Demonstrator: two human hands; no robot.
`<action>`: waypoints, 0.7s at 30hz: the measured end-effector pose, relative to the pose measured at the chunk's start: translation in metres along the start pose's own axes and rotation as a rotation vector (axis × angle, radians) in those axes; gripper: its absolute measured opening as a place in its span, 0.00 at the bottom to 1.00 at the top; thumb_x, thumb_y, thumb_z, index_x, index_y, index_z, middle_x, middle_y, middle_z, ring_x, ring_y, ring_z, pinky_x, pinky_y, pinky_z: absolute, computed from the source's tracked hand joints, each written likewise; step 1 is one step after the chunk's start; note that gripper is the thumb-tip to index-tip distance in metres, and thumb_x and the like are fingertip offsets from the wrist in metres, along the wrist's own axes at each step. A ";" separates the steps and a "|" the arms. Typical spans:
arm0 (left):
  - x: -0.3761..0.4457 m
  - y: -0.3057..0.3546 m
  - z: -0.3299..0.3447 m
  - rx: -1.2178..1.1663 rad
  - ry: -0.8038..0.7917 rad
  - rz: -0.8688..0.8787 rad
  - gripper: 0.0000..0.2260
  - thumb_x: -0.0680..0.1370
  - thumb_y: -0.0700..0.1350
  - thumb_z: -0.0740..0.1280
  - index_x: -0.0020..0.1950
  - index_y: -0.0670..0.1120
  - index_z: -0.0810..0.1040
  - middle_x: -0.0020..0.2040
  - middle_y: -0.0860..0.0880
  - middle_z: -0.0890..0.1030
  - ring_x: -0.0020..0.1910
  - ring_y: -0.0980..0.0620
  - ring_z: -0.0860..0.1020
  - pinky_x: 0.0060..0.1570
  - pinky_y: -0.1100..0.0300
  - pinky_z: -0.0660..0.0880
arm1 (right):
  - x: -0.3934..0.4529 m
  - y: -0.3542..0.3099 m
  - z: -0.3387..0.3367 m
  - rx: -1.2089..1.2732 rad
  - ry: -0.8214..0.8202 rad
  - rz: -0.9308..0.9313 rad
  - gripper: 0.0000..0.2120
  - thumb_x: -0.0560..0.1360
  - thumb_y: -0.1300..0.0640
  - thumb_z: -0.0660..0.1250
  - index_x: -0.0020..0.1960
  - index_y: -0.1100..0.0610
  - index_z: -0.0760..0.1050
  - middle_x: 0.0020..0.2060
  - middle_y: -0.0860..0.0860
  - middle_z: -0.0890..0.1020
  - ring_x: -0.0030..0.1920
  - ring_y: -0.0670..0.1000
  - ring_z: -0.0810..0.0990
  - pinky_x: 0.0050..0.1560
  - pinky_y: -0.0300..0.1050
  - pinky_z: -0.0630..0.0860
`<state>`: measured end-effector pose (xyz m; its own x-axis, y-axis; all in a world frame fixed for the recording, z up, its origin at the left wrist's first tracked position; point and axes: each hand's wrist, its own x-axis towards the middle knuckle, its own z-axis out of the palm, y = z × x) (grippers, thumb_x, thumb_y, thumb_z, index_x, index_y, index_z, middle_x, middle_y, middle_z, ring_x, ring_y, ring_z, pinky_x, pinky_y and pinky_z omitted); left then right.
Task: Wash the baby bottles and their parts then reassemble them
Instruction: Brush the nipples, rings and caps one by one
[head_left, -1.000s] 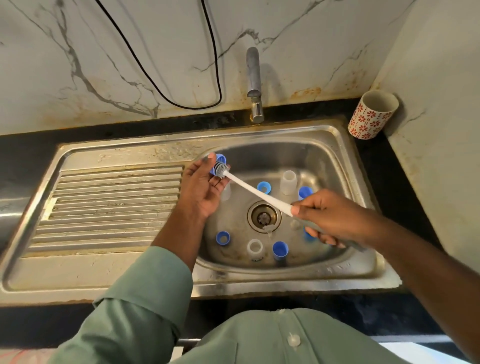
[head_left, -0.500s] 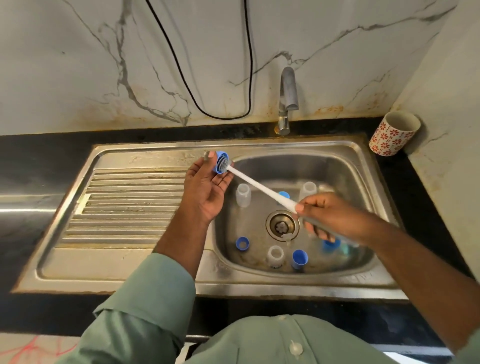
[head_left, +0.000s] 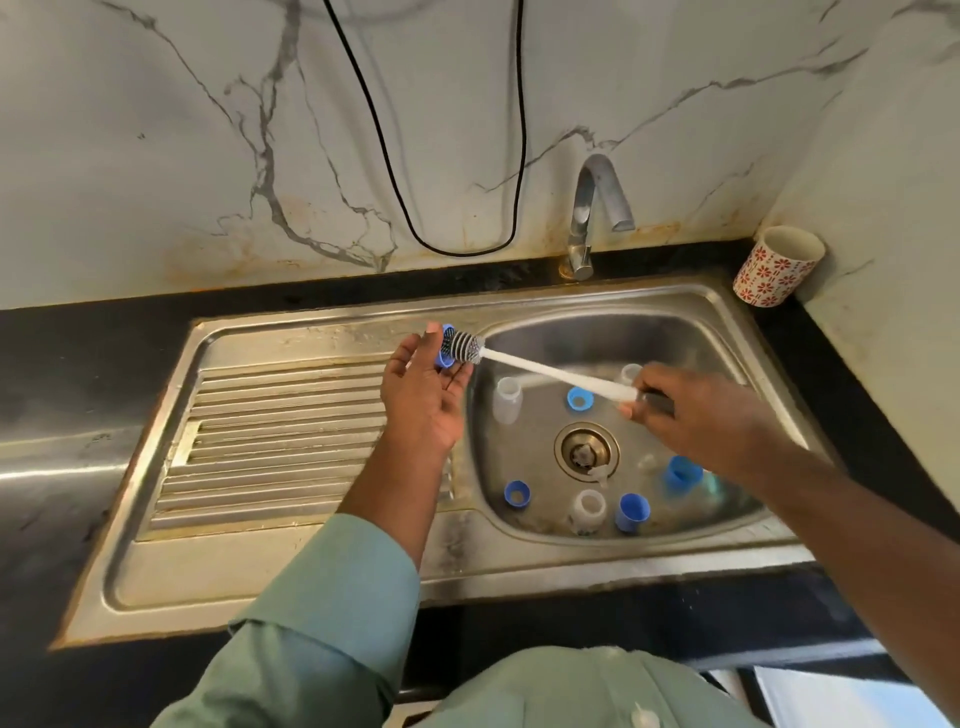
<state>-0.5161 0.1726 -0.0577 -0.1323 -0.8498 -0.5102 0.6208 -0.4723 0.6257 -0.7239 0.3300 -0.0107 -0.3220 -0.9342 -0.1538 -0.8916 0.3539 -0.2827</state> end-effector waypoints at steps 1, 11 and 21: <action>-0.001 0.001 0.000 0.022 -0.002 -0.005 0.12 0.77 0.39 0.71 0.59 0.43 0.75 0.60 0.37 0.80 0.59 0.38 0.81 0.54 0.49 0.80 | -0.005 -0.005 0.001 -0.091 0.022 0.000 0.10 0.79 0.41 0.59 0.48 0.47 0.69 0.33 0.45 0.74 0.34 0.46 0.75 0.36 0.47 0.77; -0.013 -0.002 0.011 0.057 -0.171 0.068 0.22 0.69 0.41 0.74 0.61 0.46 0.74 0.54 0.41 0.83 0.55 0.42 0.83 0.55 0.49 0.80 | -0.009 0.021 -0.032 0.421 -0.167 -0.011 0.12 0.79 0.50 0.65 0.44 0.56 0.82 0.28 0.50 0.76 0.25 0.43 0.71 0.27 0.37 0.68; -0.024 -0.032 0.030 -0.021 -0.197 0.085 0.20 0.73 0.42 0.71 0.62 0.49 0.69 0.56 0.42 0.81 0.57 0.40 0.81 0.58 0.44 0.78 | -0.031 0.058 -0.025 0.718 -0.284 0.127 0.09 0.79 0.51 0.65 0.50 0.53 0.81 0.28 0.52 0.77 0.25 0.48 0.69 0.25 0.40 0.66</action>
<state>-0.5555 0.2007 -0.0481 -0.2262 -0.9167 -0.3294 0.6518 -0.3938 0.6481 -0.7737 0.3779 0.0014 -0.2276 -0.8709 -0.4356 -0.3976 0.4914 -0.7749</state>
